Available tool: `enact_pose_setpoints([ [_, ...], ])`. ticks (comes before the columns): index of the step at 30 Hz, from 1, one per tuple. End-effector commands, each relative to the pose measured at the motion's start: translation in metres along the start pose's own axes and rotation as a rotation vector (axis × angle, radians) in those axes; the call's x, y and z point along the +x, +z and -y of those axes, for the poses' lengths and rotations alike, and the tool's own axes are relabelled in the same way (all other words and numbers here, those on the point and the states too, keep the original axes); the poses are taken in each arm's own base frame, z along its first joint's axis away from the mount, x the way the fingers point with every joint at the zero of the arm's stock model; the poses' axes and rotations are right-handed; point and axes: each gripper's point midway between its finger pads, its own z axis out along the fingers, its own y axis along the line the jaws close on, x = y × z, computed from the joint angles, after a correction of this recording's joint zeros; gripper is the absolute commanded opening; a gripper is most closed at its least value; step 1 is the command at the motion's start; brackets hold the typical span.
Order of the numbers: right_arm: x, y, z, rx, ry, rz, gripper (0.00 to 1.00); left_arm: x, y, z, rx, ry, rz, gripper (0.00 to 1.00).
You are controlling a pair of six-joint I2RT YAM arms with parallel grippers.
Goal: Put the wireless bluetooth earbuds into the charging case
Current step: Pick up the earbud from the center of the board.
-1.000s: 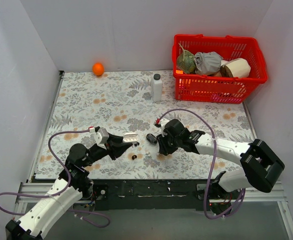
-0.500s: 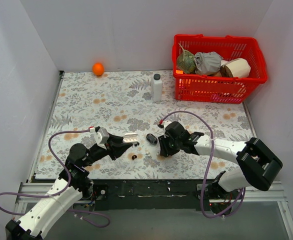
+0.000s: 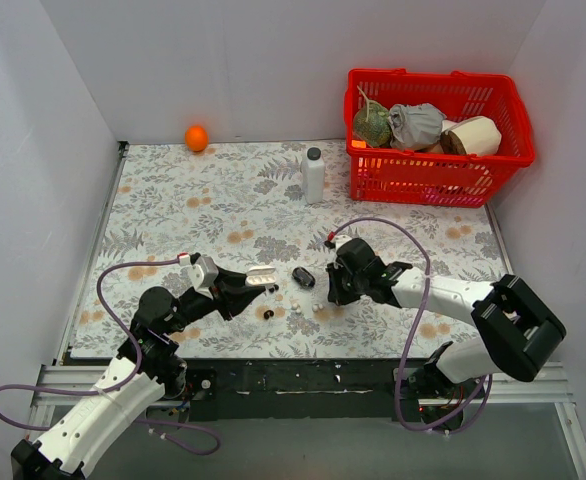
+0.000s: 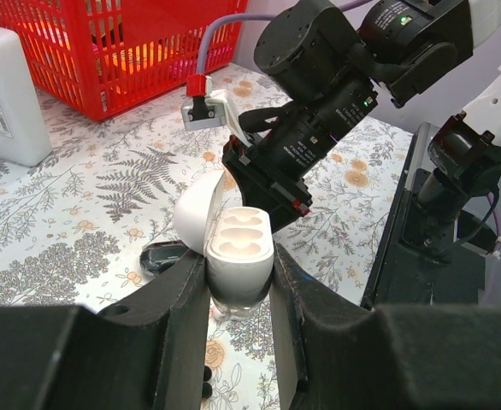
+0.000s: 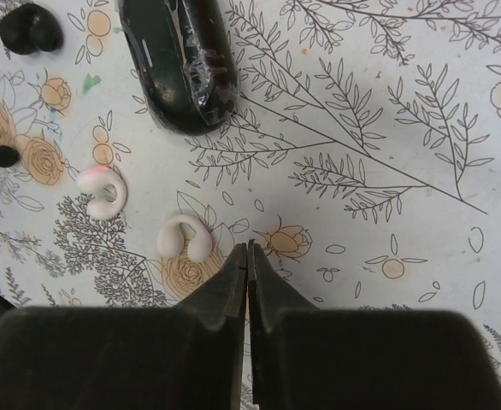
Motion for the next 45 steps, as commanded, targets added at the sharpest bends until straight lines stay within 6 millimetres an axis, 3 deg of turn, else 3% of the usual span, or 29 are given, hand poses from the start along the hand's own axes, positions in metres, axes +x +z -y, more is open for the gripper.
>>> enact_pose_setpoints([
  [1, -0.005, 0.004, -0.004, -0.021, -0.012, 0.013, 0.02, -0.019, 0.002, 0.006, 0.019, 0.015, 0.033, 0.00],
  [11, 0.005, 0.006, -0.018, -0.109, -0.046, -0.008, 0.01, -0.018, 0.003, 0.007, 0.030, 0.010, 0.029, 0.00],
  [22, 0.026, 0.011, -0.022, -0.120, -0.062, -0.081, 0.01, -0.017, 0.003, 0.007, 0.033, 0.007, 0.025, 0.00],
  [31, 0.038, 0.007, -0.042, -0.166, -0.091, -0.110, 0.01, -0.017, 0.004, 0.008, 0.037, -0.001, 0.021, 0.00],
  [35, 0.036, 0.003, -0.043, -0.155, -0.088, -0.101, 0.01, -0.017, 0.003, 0.009, 0.039, -0.005, 0.021, 0.00],
  [41, 0.016, -0.011, -0.030, -0.063, -0.102, -0.020, 0.01, -0.018, 0.003, 0.009, 0.039, -0.004, 0.026, 0.00],
  [45, 0.004, -0.014, -0.030, -0.056, -0.141, 0.005, 0.21, -0.018, 0.003, 0.008, 0.033, -0.004, 0.028, 0.00],
])
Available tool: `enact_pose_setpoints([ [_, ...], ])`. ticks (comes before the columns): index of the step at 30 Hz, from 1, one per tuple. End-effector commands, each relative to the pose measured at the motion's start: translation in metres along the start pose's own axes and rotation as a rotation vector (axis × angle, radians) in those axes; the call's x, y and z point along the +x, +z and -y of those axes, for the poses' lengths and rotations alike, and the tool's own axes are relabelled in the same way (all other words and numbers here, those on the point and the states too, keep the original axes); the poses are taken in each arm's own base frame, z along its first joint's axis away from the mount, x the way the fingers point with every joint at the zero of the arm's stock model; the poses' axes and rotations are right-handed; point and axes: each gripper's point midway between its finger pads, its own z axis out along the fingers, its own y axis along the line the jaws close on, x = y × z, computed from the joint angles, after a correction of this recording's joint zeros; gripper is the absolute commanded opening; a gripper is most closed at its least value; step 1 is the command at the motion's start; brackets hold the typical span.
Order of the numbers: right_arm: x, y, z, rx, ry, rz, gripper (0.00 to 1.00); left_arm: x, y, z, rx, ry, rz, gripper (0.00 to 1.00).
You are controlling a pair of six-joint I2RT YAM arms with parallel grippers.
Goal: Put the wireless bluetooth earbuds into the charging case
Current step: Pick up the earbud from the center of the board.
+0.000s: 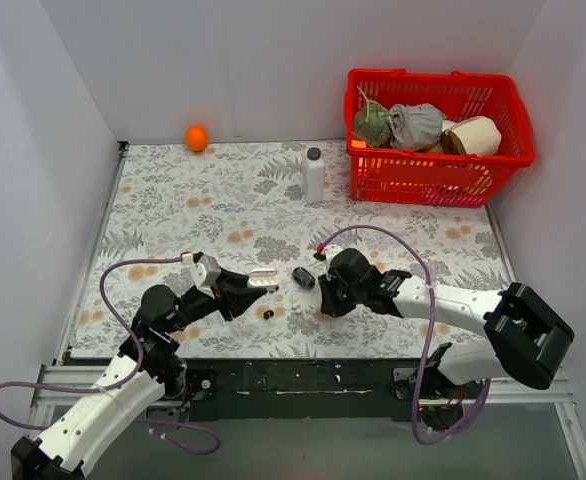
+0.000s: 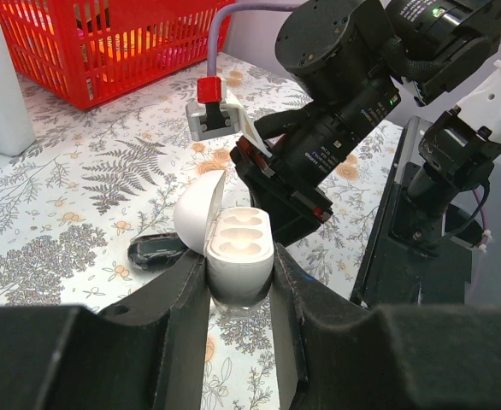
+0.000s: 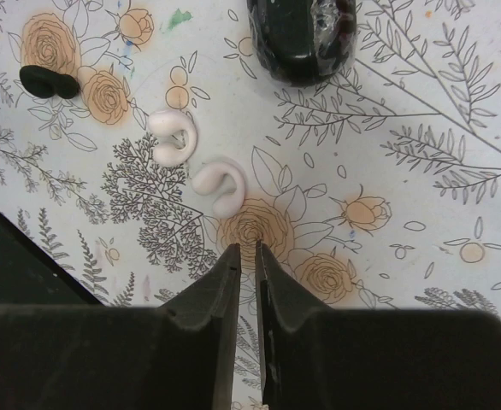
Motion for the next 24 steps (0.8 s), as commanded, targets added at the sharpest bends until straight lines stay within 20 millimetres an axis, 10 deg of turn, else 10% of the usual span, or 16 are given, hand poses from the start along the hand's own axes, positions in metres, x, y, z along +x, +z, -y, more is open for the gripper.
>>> enact_pose_setpoints([
  [1, -0.022, -0.006, 0.002, 0.026, -0.057, 0.047, 0.23, -0.024, 0.001, 0.006, 0.016, 0.028, 0.053, 0.00],
  [24, -0.028, 0.022, 0.001, -0.016, -0.143, -0.020, 0.44, -0.022, 0.002, 0.005, 0.013, 0.020, 0.042, 0.00],
])
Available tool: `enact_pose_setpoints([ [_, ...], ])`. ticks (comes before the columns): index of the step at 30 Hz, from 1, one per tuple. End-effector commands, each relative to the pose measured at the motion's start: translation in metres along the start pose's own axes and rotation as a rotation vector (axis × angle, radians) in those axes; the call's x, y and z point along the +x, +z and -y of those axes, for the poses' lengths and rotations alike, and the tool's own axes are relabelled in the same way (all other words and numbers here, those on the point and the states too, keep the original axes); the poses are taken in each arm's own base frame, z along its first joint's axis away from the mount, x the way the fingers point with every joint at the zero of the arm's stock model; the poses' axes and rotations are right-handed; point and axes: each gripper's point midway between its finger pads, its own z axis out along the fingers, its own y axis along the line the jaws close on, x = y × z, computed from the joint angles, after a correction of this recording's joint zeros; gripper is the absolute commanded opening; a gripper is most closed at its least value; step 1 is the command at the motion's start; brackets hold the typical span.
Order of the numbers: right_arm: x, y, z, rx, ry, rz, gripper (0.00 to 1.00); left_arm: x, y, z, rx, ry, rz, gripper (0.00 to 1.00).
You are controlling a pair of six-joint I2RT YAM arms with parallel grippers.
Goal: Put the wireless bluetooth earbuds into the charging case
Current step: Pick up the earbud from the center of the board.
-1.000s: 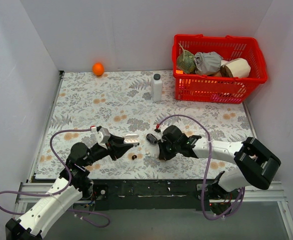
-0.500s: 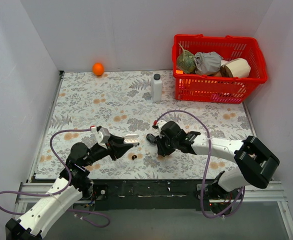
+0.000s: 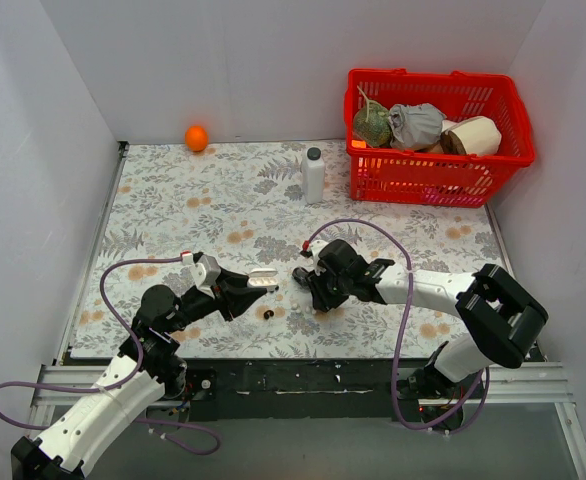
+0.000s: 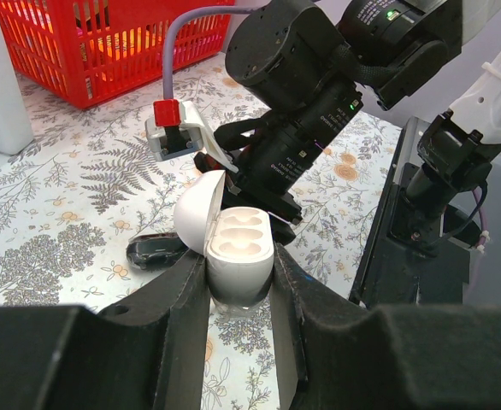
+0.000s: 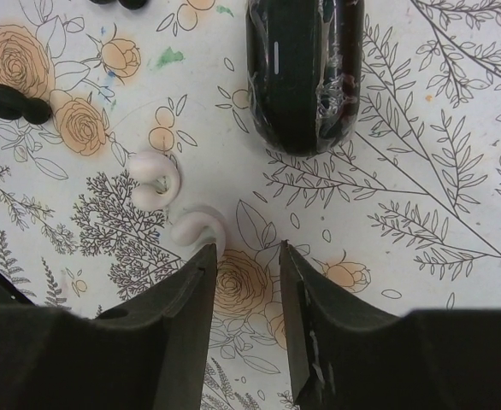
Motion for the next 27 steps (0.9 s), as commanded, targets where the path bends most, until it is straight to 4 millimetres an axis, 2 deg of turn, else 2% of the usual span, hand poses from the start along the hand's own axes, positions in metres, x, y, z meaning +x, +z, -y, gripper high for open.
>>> enact_pose_setpoints([
  [1, -0.010, 0.001, -0.007, -0.035, -0.010, 0.024, 0.44, -0.022, 0.002, 0.005, 0.014, 0.026, 0.043, 0.00],
  [10, -0.004, 0.003, -0.014, -0.068, -0.003, 0.017, 0.46, -0.022, 0.002, 0.005, 0.013, 0.019, 0.042, 0.00],
  [16, 0.002, 0.006, -0.020, -0.085, -0.006, 0.005, 0.43, -0.022, 0.002, 0.006, 0.018, 0.019, 0.044, 0.00],
  [27, 0.007, 0.010, -0.021, -0.082, -0.005, -0.008, 0.43, -0.023, 0.001, 0.007, 0.018, 0.018, 0.045, 0.00],
])
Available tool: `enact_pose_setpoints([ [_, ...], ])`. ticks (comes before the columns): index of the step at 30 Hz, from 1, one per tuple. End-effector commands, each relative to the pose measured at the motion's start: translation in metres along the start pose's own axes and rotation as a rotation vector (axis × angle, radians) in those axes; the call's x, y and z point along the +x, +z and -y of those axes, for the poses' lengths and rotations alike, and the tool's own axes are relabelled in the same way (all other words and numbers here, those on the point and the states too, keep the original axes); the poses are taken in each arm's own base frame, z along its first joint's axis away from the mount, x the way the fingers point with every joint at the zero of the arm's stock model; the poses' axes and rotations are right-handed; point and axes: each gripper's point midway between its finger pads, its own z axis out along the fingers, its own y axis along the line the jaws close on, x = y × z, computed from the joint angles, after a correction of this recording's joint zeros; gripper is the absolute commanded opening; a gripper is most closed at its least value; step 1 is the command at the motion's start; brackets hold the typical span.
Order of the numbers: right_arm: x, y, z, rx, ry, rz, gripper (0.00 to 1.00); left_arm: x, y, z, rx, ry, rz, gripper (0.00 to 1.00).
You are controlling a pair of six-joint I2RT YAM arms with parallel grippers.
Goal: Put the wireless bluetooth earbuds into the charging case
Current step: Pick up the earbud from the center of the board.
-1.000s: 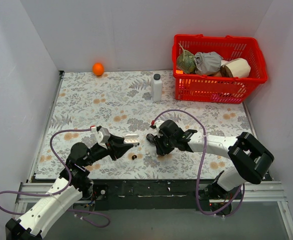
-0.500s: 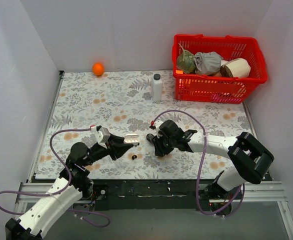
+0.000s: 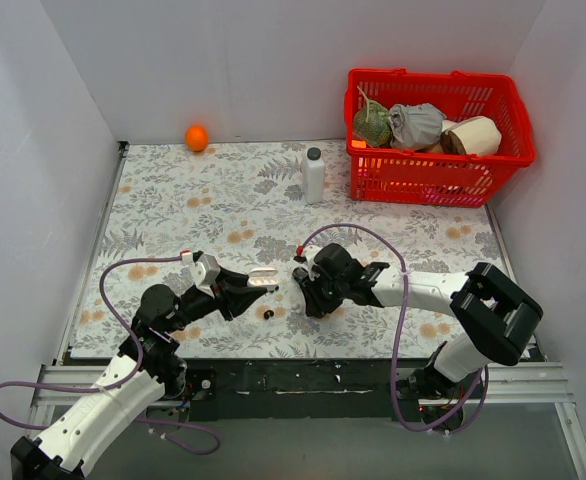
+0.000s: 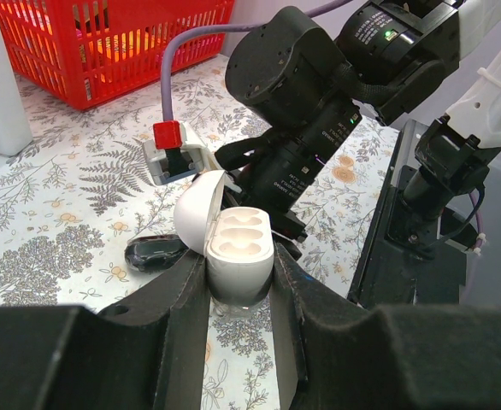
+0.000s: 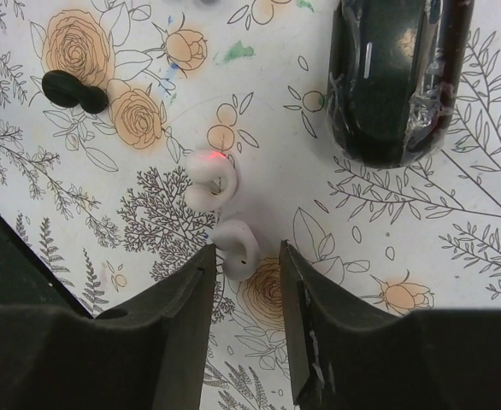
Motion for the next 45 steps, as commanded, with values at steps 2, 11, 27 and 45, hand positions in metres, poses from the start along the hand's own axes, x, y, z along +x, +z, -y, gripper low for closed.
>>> enact_pose_setpoints([
  [2, 0.000, 0.001, 0.002, 0.011, 0.001, 0.012, 0.47, -0.020, 0.001, 0.005, 0.015, 0.024, 0.041, 0.00],
  [11, -0.013, -0.007, 0.003, 0.036, 0.010, 0.059, 0.52, -0.021, 0.001, 0.006, 0.018, 0.024, 0.043, 0.00],
  [27, -0.013, -0.018, 0.018, 0.054, 0.069, 0.104, 0.49, -0.020, 0.001, 0.006, 0.017, 0.021, 0.042, 0.00],
  [45, -0.002, -0.014, 0.012, 0.021, 0.092, 0.079, 0.49, -0.020, 0.002, 0.007, 0.027, 0.016, 0.038, 0.00],
])
